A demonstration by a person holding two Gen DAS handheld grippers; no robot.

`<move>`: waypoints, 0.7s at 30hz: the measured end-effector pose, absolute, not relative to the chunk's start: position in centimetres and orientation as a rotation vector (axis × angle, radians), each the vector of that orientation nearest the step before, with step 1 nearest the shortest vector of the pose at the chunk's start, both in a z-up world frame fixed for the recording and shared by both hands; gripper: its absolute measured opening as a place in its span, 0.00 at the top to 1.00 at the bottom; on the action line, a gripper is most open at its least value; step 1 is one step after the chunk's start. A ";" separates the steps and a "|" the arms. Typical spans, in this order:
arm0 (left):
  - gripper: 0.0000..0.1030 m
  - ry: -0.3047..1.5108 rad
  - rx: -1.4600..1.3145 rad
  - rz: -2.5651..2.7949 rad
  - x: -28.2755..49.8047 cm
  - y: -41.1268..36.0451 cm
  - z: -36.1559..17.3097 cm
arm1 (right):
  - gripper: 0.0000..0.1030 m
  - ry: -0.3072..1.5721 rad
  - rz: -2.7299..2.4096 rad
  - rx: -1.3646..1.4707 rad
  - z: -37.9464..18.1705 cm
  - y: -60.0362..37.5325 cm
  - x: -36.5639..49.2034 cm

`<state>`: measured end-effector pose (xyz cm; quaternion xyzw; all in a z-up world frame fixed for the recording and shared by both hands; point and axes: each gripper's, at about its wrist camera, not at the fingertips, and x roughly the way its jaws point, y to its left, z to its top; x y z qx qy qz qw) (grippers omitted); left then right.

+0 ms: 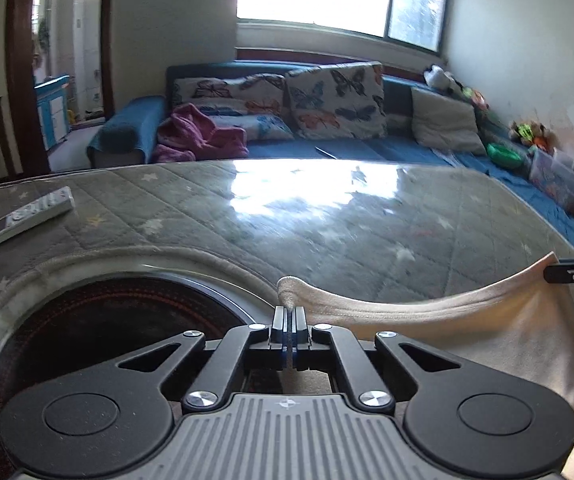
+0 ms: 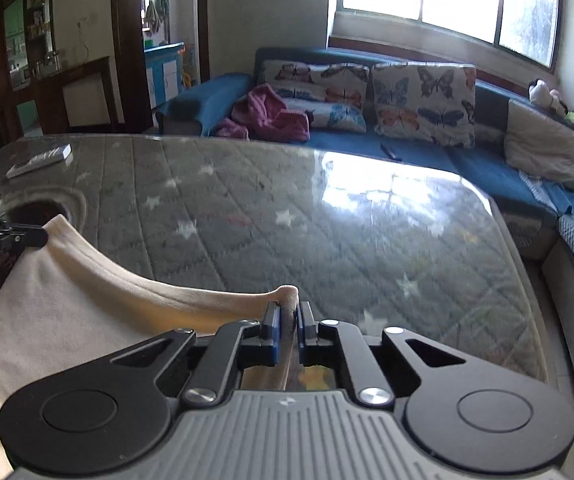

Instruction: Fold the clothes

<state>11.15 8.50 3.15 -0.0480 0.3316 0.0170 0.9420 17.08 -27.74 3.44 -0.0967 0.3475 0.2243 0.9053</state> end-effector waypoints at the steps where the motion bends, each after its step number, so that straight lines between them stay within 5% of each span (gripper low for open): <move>1: 0.98 0.678 -0.102 0.046 11.2 8.8 3.2 | 0.93 0.714 0.464 -0.196 3.4 -27.4 17.6; 10: 0.94 0.743 -0.099 0.083 12.1 9.6 2.4 | 0.89 0.728 0.481 -0.240 3.1 -24.9 18.6; 21: 0.93 0.742 -0.035 -0.111 10.4 4.4 3.6 | 0.75 0.758 0.771 -0.321 6.4 -24.0 7.8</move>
